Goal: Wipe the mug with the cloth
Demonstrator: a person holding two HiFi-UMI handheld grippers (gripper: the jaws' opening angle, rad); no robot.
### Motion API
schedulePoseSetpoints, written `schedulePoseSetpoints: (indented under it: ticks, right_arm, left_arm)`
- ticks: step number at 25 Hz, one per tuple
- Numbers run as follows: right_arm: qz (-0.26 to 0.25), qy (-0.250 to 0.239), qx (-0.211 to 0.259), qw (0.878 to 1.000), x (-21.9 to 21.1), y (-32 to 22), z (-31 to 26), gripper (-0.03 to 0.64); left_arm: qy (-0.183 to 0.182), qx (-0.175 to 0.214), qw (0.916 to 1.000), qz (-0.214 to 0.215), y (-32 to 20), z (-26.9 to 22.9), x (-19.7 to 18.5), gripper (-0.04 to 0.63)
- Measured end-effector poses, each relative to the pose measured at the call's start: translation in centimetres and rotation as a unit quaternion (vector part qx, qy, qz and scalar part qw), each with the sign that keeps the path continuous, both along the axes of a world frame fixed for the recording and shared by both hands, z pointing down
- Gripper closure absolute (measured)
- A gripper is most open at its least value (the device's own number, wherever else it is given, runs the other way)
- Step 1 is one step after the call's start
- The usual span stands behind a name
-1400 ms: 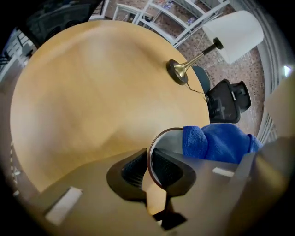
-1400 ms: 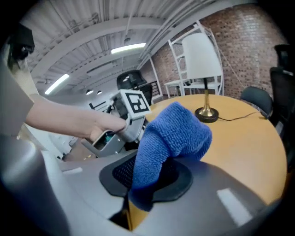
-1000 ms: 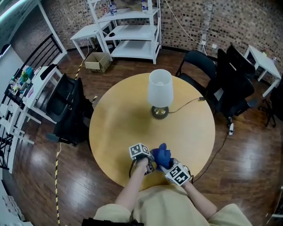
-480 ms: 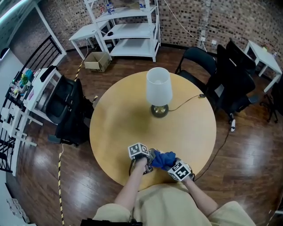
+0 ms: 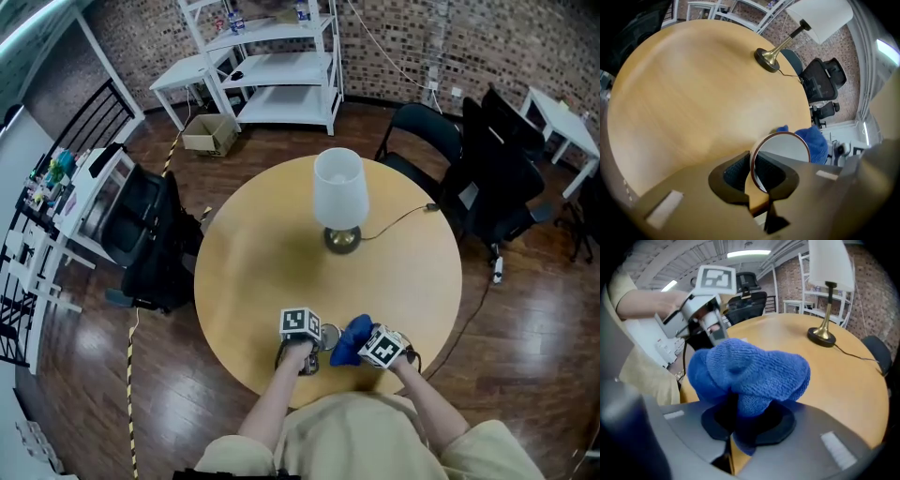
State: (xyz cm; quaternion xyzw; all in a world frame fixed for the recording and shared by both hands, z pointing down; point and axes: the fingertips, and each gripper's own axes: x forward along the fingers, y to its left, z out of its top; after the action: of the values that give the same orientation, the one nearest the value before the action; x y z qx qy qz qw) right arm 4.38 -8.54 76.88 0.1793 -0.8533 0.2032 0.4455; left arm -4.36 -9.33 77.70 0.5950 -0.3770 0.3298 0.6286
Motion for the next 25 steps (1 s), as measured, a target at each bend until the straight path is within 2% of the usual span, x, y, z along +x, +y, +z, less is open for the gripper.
schedulePoseSetpoints:
  ticks: [2,5,7,10,12,13,15,16,18,20,21,22,25]
  right_arm:
    - [0.069,-0.034,0.007,0.997,1.6,-2.5,-1.8,0.546]
    - [0.173,-0.091,0.015,0.981,4.8,-5.8,-5.0,0.546]
    - [0.213,-0.114,0.024,0.97,6.7,-6.9,-6.8,0.546]
    - [0.242,-0.134,0.039,0.96,8.4,-7.4,-8.6,0.545]
    - [0.254,-0.146,0.047,0.955,9.0,-7.4,-9.6,0.545]
    - [0.26,-0.154,0.055,0.952,9.2,-7.4,-10.1,0.545]
    - [0.271,-0.18,0.083,0.942,9.4,-7.4,-12.1,0.545]
    - [0.277,-0.194,0.101,0.936,9.4,-7.4,-13.4,0.543]
    - [0.283,-0.217,0.136,0.924,9.2,-7.6,-16.1,0.543]
    - [0.282,-0.236,0.166,0.915,8.8,-8.1,-18.6,0.543]
    - [0.279,-0.246,0.18,0.911,8.5,-8.5,-19.9,0.543]
    - [0.276,-0.254,0.196,0.906,8.2,-9.0,-21.2,0.543]
    - [0.268,-0.273,0.242,0.892,7.3,-10.2,-25.2,0.543]
  left_arm:
    - [-0.016,0.005,0.9996,0.021,0.3,-0.1,-0.1,0.565]
    - [-0.043,0.025,0.9971,0.057,0.2,-0.2,0.2,0.563]
    - [-0.058,0.042,0.9938,0.085,0.2,-0.6,0.9,0.558]
    - [-0.066,0.064,0.989,0.116,0.5,-1.1,2.4,0.526]
    - [-0.086,0.09,0.9834,0.132,0.3,-1.4,2.6,0.531]
    - [-0.102,0.11,0.9787,0.14,0.1,-1.6,2.5,0.532]
    - [-0.13,0.166,0.965,0.156,-0.7,-2.9,2.0,0.469]
    - [-0.137,0.193,0.9587,0.158,-1.1,-3.9,1.7,0.459]
    - [-0.119,0.235,0.9548,0.138,-1.8,-6.4,1.6,0.422]
    - [-0.082,0.284,0.9512,0.088,-3.0,-9.8,1.4,0.403]
    - [-0.064,0.319,0.944,0.057,-3.9,-11.9,0.9,0.402]
    - [-0.048,0.358,0.932,0.027,-5.0,-14.0,0.4,0.402]
    - [-0.032,0.469,0.8821,-0.026,-7.6,-20.1,-1.5,0.393]
